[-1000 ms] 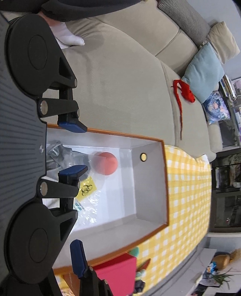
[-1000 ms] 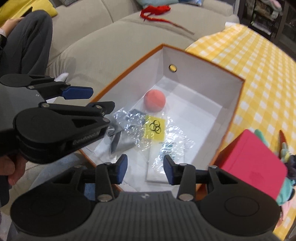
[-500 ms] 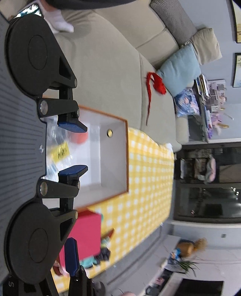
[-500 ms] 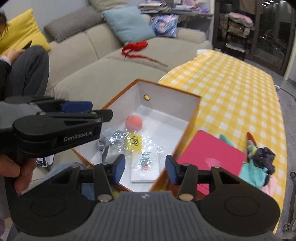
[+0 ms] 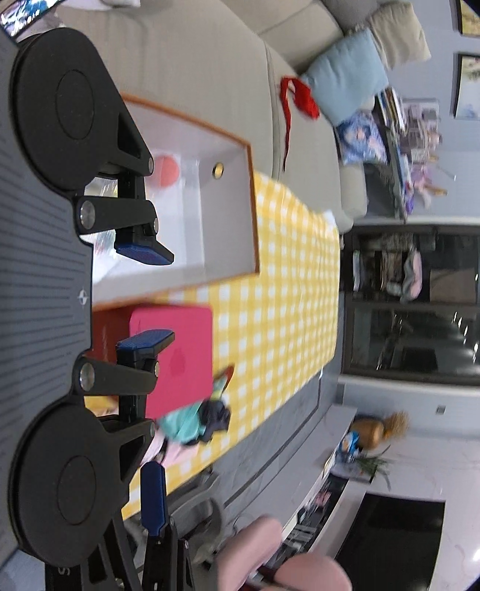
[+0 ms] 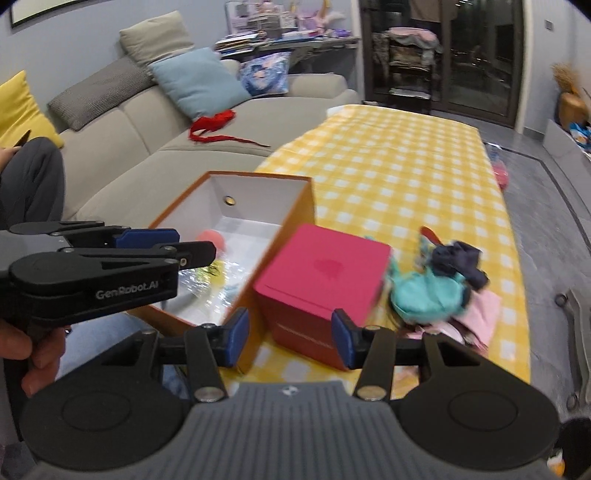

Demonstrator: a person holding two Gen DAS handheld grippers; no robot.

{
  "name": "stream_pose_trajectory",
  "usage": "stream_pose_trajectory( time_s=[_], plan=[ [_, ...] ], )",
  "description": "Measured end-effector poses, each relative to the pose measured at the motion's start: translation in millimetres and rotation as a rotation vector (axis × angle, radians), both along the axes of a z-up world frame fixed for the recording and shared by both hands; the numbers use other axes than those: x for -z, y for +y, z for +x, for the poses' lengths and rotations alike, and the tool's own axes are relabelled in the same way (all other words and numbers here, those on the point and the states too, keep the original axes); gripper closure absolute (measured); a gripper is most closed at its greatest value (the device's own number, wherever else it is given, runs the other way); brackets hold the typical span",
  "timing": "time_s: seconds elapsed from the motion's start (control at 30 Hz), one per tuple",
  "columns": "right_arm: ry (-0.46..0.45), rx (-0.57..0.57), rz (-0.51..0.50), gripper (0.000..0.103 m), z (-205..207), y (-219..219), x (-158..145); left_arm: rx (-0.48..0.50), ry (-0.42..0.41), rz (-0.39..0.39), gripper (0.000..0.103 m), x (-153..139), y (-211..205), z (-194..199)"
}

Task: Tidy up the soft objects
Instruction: 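Withdraw both tools from the box back toward the remaining pile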

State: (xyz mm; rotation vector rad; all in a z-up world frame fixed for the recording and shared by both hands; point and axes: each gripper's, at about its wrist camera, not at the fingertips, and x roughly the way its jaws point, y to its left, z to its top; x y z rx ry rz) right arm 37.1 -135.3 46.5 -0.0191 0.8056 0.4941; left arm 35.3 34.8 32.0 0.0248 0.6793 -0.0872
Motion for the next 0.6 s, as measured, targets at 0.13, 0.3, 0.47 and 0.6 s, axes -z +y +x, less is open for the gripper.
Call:
stream_pose_trajectory(
  time_s=[0.13,0.3,0.47,0.6],
  plan=[
    [0.016,0.058,-0.014,0.054,-6.1,-21.7,11.3,0.064,0.027,-0.009,0.055,6.5,-22.0,-2.1],
    [0.036,0.139,-0.016,0.054,-7.0,-48.6,21.5,0.155,0.044,-0.010,0.055,13.0,-51.1,-3.8],
    [0.037,0.204,-0.014,0.048,-6.3,-73.5,28.1,0.211,0.064,-0.019,0.055,19.4,-74.7,-0.3],
    [0.035,0.248,-0.020,0.046,-5.4,-91.4,33.6,0.244,0.073,-0.004,0.055,23.9,-90.5,5.2]
  ],
)
